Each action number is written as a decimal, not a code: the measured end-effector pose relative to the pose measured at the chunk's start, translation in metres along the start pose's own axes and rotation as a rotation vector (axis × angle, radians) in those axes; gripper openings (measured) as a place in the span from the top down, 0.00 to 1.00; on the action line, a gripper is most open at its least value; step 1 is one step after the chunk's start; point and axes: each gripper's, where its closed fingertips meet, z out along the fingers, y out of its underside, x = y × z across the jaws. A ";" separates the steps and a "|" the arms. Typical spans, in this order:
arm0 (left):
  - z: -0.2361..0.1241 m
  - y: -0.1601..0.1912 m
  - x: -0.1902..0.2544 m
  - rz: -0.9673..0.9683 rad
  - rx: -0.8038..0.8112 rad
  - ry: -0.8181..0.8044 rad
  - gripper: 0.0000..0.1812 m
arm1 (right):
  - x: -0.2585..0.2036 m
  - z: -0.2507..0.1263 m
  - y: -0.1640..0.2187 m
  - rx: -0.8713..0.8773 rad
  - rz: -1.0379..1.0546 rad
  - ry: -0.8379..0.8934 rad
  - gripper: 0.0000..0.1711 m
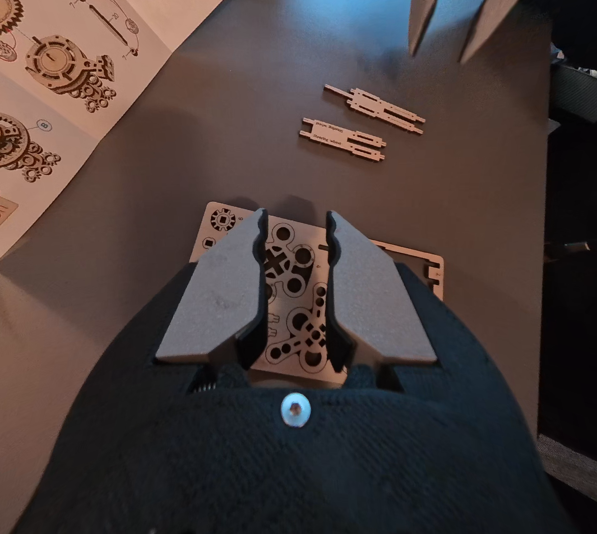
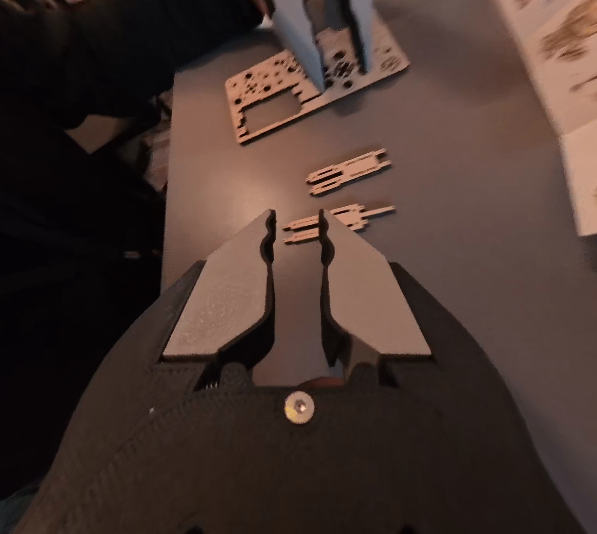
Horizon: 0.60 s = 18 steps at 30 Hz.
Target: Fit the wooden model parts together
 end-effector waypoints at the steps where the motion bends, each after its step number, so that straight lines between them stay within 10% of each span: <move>1: 0.001 0.000 0.000 0.001 -0.003 0.002 0.82 | 0.006 -0.003 -0.004 0.025 -0.016 0.032 0.86; 18: 0.012 0.005 0.042 0.217 -0.039 0.121 0.81 | 0.011 0.019 0.033 -0.186 -0.114 0.059 0.84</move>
